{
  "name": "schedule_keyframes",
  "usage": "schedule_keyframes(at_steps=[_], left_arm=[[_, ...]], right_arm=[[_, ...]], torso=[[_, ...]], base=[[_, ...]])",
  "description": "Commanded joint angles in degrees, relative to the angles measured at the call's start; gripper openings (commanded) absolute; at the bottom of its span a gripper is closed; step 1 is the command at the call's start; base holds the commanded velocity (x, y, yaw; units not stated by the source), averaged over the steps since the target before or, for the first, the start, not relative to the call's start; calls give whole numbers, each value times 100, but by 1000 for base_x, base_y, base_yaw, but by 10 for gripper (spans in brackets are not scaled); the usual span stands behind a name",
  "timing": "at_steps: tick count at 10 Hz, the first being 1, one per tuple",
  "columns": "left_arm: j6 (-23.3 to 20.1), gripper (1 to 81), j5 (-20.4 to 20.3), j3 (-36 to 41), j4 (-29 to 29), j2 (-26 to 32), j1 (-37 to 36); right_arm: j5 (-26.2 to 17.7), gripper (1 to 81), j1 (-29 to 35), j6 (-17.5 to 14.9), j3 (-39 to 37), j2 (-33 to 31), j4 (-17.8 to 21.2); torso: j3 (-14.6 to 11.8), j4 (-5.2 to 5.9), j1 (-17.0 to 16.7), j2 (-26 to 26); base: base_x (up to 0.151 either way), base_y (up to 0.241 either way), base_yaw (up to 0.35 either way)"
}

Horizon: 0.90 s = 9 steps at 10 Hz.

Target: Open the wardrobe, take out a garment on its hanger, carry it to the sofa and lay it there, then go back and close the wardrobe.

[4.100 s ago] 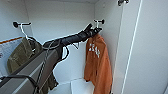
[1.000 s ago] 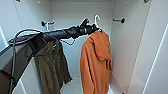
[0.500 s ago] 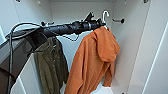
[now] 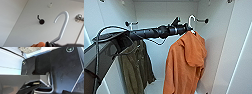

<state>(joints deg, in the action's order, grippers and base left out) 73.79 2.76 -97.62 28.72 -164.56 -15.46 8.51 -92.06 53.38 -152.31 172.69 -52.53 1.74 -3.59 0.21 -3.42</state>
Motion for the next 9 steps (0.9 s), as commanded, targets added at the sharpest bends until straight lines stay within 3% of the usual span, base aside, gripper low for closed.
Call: schedule_keyframes(at_steps=[1, 6, 9], left_arm=[[65, 10, -442, 243, 37, 45, -1095], [65, 10, -785, 999, 37, 81, -920], [65, 10, -900, 1070, 37, 90, -779]], right_arm=[[-192, 811, 298, -12, 71, 22, -64], [-192, 811, 315, -12, 71, 22, -64], [-192, 811, 315, -12, 53, 40, -64]], torso=[[0, 0, 0, 0], [0, 0, 0, 0], [0, 0, -2, 0]], base=[[0, 0, 0], [0, 0, 0], [0, 0, 0]])
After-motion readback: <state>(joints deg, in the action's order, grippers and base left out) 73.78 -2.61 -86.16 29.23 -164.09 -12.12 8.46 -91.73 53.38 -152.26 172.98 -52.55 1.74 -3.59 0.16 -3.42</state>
